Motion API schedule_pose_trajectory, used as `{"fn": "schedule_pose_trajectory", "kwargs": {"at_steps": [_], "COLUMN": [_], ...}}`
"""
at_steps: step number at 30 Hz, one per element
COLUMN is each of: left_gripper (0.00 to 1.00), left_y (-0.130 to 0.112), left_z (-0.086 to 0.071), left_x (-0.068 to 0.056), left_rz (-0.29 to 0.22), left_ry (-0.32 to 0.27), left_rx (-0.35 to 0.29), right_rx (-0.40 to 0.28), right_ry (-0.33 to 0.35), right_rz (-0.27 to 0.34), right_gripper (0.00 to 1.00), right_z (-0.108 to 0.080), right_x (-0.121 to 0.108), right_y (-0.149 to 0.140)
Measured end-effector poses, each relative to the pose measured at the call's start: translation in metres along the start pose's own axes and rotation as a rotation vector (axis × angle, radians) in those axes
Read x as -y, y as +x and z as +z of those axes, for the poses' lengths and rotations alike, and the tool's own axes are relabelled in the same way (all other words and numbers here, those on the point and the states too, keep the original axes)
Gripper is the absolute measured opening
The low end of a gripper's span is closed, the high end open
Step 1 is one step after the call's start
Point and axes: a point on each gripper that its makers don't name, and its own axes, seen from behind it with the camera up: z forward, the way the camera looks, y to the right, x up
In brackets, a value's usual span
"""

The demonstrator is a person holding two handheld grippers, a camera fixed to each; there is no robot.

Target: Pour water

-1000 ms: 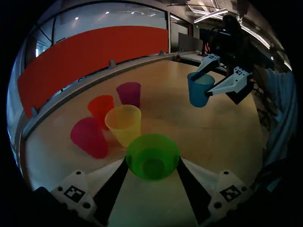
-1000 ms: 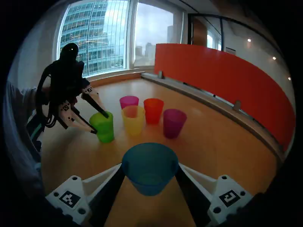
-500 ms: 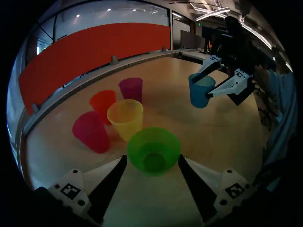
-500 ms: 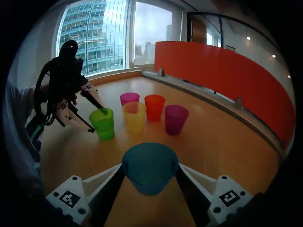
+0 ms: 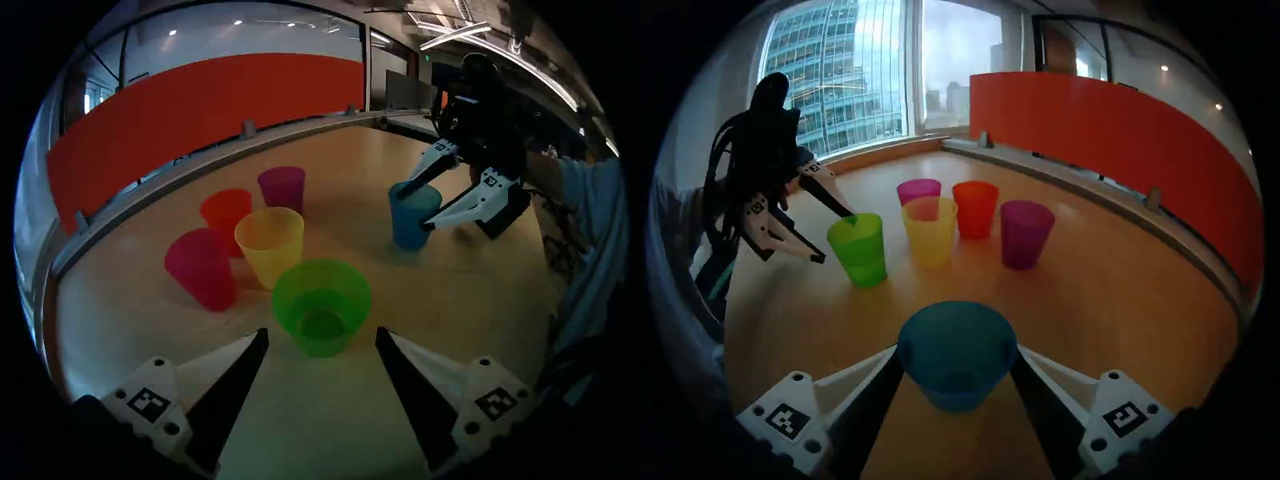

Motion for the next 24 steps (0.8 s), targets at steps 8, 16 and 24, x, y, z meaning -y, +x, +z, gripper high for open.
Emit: {"fn": "schedule_pose_trajectory", "kwargs": {"at_steps": [8, 16, 24], "left_gripper": [1.0, 1.0, 1.0], "left_y": [0.001, -0.002, -0.002], "left_z": [-0.007, -0.009, -0.015], "left_x": [0.001, -0.003, -0.003], "left_rz": [-0.002, -0.015, -0.03], "left_ry": [0.012, 0.004, 0.008], "left_rx": [-0.013, -0.019, -0.029], "right_rx": [0.004, 0.008, 0.007], "right_ry": [-0.001, -0.01, -0.013], "right_rz": [0.007, 0.009, 0.012], "right_gripper": [0.92, 0.92, 1.0], "right_z": [0.001, -0.002, -0.007], "right_x": [0.001, 0.001, 0.003], "right_y": [-0.003, -0.006, -0.007]}}
